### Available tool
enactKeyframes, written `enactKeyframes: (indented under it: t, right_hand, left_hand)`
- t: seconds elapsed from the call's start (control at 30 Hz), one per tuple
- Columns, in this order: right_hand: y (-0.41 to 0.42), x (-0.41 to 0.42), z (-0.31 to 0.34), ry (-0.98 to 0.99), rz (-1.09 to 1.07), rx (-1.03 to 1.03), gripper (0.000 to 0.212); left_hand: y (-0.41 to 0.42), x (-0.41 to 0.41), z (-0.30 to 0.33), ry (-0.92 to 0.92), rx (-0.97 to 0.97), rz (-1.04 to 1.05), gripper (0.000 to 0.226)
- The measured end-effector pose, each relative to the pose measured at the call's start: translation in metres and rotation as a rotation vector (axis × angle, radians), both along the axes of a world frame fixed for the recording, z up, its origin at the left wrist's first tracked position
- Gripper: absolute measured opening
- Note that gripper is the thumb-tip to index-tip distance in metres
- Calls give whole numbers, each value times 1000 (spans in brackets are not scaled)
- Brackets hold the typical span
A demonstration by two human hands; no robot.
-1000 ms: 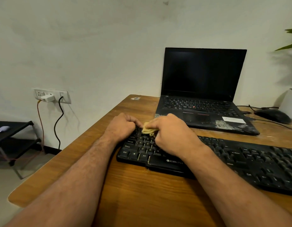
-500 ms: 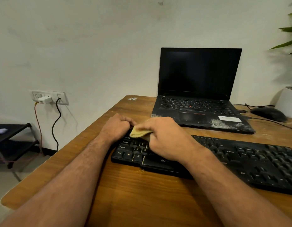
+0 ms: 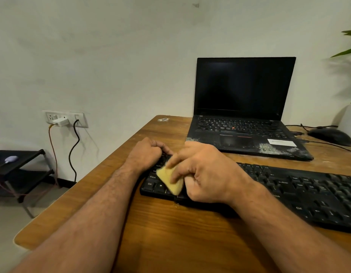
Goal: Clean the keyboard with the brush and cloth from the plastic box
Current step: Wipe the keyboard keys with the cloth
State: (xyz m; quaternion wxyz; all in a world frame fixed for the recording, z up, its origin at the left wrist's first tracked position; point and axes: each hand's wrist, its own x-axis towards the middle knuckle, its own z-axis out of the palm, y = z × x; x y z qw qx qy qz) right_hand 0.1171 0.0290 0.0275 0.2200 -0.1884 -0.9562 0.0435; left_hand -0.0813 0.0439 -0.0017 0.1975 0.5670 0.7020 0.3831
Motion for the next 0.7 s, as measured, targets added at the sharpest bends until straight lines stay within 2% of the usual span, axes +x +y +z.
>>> enactKeyframes:
  t: [0.13,0.23,0.3,0.37,0.47,0.53,0.67,0.7]
  right_hand:
    - [9,-8,-3,-196,-104,2,55]
    - [28,-10,-5,-100,-358,-82,60]
    - [29,-10,-5,-72,-335,-99,61]
    - [15,-10,-1,-125,-214,-163,61]
    - [7,-11,-1,-201,-147,-148,46]
    - [16,-12,-5,-158,-185,-143,35]
    - [30,-16,-9,-3,-484,-133,34]
    - [30,-16,-8,16,-502,-137,34]
  left_hand:
    - [0,0,1,15,-6,10,43]
    - [-1,1,0,-12,-21,16,37]
    - [0,1,0,4,-19,19,38]
    - [0,1,1,24,3,19,45]
    - [0,0,1,19,2,23,51]
    - [-1,0,1,19,-5,20,46]
    - [-2,1,1,-22,-36,9,36]
    - [-2,1,1,-24,-38,9,35]
